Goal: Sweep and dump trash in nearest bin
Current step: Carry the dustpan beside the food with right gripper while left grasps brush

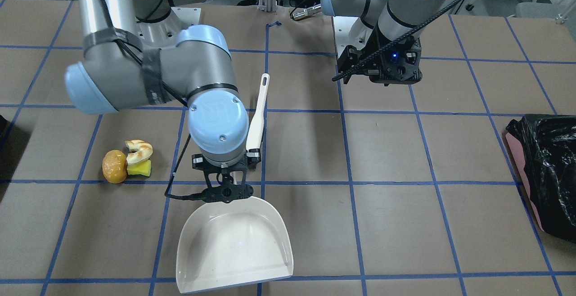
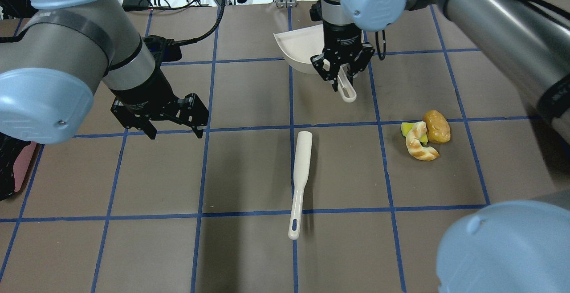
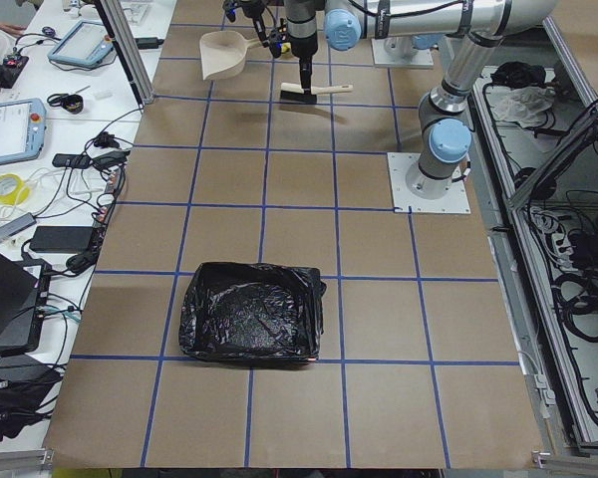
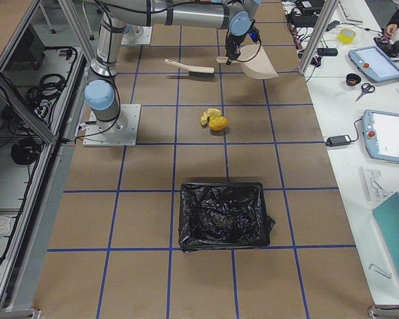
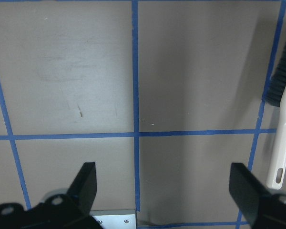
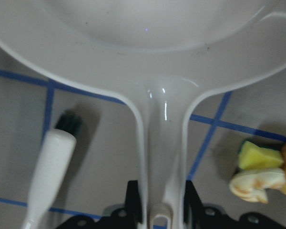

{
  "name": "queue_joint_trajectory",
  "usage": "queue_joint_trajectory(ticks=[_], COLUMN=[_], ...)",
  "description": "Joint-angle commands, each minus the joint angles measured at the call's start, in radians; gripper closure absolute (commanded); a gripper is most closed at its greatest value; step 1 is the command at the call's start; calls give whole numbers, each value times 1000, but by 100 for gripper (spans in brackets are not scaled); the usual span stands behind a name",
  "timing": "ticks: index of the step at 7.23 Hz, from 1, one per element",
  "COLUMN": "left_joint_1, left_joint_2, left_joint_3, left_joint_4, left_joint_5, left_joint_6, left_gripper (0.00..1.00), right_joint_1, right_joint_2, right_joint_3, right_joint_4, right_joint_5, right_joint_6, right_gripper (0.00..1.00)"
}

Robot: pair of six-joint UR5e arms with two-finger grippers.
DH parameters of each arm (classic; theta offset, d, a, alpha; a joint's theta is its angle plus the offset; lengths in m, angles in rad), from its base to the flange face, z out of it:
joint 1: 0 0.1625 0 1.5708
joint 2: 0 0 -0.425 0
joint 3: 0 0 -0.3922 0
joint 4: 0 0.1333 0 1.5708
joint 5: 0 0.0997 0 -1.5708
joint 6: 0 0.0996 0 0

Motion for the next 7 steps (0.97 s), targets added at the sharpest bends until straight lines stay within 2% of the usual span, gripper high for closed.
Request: queue_joint_trajectory(ticks=[1, 2, 3, 4, 5, 7], left_joint_1=[-156, -210, -254, -302, -334, -396], left_joint_2=[-15, -38, -61, -87, -119, -179], left_joint_3=[-7, -17, -24, -38, -59, -99], left_joint_4=[81, 110, 152, 190, 259, 357], left_joint_5=[-1, -2, -11, -55, -60, -56], left_joint_6=[-16, -17, -17, -78, -137, -152], left_gripper=[0, 0, 0, 0, 4, 5], right_joint_1=[-147, -235, -324, -390, -438, -570], right_joint_2=[-77, -118, -152, -177, -191, -191], right_joint_3=[12, 12, 25, 65, 111, 237], right_joint_4=[180, 276, 286, 280, 239, 4], right_joint_5=[-96, -102, -175, -305, -419, -550], right_joint_6=[-349, -475, -659, -797, -945, -1310], right_gripper=[100, 100, 100, 100, 100, 100])
